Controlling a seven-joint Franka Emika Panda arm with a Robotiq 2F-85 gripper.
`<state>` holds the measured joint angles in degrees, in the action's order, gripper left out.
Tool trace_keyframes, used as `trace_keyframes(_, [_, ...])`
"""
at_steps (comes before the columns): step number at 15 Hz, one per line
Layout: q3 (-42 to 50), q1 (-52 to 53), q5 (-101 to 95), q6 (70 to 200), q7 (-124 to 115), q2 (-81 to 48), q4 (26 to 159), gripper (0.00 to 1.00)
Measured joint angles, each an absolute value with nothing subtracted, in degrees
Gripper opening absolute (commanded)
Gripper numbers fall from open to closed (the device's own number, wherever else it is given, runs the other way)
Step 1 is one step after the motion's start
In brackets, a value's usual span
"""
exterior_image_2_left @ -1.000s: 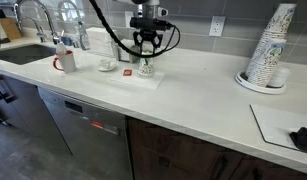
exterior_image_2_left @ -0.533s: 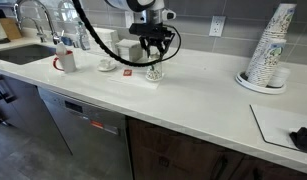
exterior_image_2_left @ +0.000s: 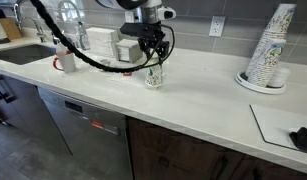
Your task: Place the cup directly onto the counter
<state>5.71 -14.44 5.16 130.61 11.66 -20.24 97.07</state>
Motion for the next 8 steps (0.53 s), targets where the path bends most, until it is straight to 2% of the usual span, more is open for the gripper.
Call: trace_keyframes(8, [6.3,-13.8,4.7,131.4,4.4,-19.4,98.9,0.41])
